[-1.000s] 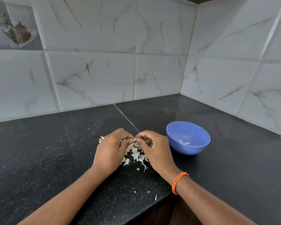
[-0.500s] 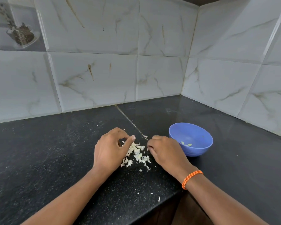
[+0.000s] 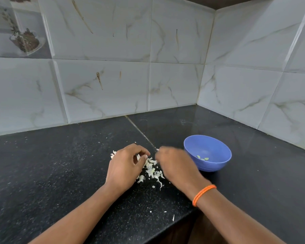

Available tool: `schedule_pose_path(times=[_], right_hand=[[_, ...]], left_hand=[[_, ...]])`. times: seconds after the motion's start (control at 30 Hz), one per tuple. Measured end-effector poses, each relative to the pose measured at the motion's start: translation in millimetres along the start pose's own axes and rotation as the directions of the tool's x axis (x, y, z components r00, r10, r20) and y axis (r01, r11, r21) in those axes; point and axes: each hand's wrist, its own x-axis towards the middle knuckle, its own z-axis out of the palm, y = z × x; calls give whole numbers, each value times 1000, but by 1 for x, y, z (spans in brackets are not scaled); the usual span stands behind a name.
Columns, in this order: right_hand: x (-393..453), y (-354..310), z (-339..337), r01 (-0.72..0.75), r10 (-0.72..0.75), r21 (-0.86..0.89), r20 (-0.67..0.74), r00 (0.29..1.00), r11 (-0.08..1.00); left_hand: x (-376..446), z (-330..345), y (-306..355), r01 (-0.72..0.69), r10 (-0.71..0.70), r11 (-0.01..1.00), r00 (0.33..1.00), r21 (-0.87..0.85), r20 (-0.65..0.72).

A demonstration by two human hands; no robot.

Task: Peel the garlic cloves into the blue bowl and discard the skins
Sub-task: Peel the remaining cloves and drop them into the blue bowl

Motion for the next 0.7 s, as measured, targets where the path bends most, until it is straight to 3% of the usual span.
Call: schedule_pose_path(times=[0.07,0.13,0.2,0.3,0.37,0.57,0.7], right_hand=[[-3,-8,6,43,-42,-9,97,994,999],[2,-3,11,58,-57,25,-29,998,998],[4,4,16,-31,54,160,-141,988,987],[-4,8,25,-145,262,479,-187,947,866],[-7,7,28,-155,326,610,-180,928,777],[-10,3,36,-136,366,766,-137,920,629],[-11,4,35,-161,389,873,-36,921,460]], left_hand=[[0,0,0,0,0,1000,1000,-8,10],[0,0,0,-10,10,1000,1000,-5,21],[0,-1,1,-31,31,999,999,-12,30],[1,-2,3,-54,55,998,998,-31,25],[1,-2,3,-51,51,998,999,-45,-5],[0,-2,3,-6,5,997,1000,-78,-6],[0,1,2,20,-14,984,999,-177,36]])
